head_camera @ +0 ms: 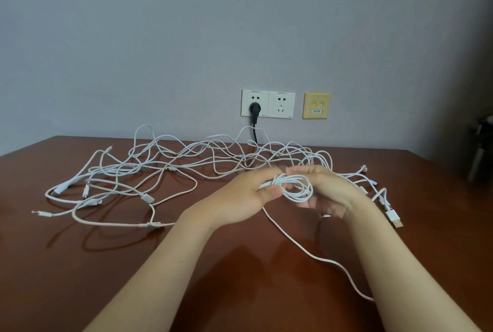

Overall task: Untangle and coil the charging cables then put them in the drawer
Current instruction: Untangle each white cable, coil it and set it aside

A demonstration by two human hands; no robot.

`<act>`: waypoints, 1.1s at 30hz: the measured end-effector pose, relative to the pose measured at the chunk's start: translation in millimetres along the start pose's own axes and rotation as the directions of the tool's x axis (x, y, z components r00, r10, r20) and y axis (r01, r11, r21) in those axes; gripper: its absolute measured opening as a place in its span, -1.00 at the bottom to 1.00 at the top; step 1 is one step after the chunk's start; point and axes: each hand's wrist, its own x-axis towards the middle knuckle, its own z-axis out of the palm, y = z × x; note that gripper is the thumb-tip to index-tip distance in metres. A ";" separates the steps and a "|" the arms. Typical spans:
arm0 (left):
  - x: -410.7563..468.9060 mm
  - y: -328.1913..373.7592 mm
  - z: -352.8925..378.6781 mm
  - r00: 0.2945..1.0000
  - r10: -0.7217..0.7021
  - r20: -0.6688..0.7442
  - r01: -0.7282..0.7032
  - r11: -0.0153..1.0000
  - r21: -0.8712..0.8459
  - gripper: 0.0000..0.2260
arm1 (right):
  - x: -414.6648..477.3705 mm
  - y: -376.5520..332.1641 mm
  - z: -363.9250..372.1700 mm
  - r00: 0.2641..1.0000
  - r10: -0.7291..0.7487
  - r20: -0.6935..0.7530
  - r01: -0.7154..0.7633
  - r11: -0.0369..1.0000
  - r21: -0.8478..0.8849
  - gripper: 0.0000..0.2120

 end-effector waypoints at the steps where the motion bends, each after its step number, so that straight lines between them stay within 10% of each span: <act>1: 0.0 0.5 -0.3 1.000 0.005 -0.007 -0.005 1.000 -0.001 -0.82 | 0.5 0.2 1.8 1.000 0.000 -0.020 0.001 1.000 0.015 -0.83; 16: 4.3 -14.3 -6.8 0.822 -0.058 -0.567 0.259 0.924 0.281 -0.87 | 19.2 22.3 62.3 0.931 -0.317 -0.181 0.283 0.940 -0.188 -0.94; 21: 5.8 -16.2 -10.0 0.798 -0.100 -0.594 0.272 0.940 0.207 -0.80 | 13.6 23.0 67.9 0.772 -0.616 -0.157 0.358 0.624 -0.695 -0.92; 33: 9.1 -8.4 -6.3 0.845 -0.202 -0.496 0.251 0.967 0.033 -0.79 | 10.0 11.9 65.8 0.813 -0.555 -0.177 0.525 0.830 -0.191 -0.73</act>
